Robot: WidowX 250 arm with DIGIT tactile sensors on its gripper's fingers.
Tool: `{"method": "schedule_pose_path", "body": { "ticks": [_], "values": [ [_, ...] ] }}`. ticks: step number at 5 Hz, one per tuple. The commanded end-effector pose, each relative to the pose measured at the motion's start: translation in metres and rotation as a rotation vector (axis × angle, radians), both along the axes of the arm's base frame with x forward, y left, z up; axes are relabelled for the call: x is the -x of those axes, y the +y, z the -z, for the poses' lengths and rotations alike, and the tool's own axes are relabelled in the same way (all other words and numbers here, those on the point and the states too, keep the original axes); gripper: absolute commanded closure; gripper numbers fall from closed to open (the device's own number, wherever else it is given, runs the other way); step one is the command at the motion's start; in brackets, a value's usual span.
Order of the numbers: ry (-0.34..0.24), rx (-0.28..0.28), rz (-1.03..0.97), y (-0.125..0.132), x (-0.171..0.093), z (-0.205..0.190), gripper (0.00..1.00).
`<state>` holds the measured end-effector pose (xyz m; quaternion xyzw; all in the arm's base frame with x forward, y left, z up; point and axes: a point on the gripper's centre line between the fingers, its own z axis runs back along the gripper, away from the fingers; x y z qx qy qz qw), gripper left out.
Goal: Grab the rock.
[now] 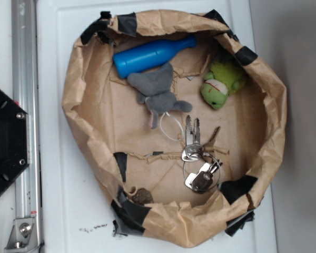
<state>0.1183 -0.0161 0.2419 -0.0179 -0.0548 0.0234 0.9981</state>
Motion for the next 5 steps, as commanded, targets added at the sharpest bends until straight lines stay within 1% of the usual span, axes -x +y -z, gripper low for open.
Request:
{"method": "schedule_pose_path", "body": {
  "ticks": [1,2,3,4,5],
  "values": [
    [0.0,0.0,0.0,0.0,0.0,0.0,0.0],
    [0.009,-0.027,-0.118,0.008,-0.05,0.02,0.0],
    [0.054,0.03,-0.288,0.016,-0.097,0.046,0.0],
    [0.141,0.117,-0.5,0.023,-0.134,0.084,0.0],
    [0.282,0.215,-0.585,0.01,-0.138,0.13,0.0]
  ]
}}
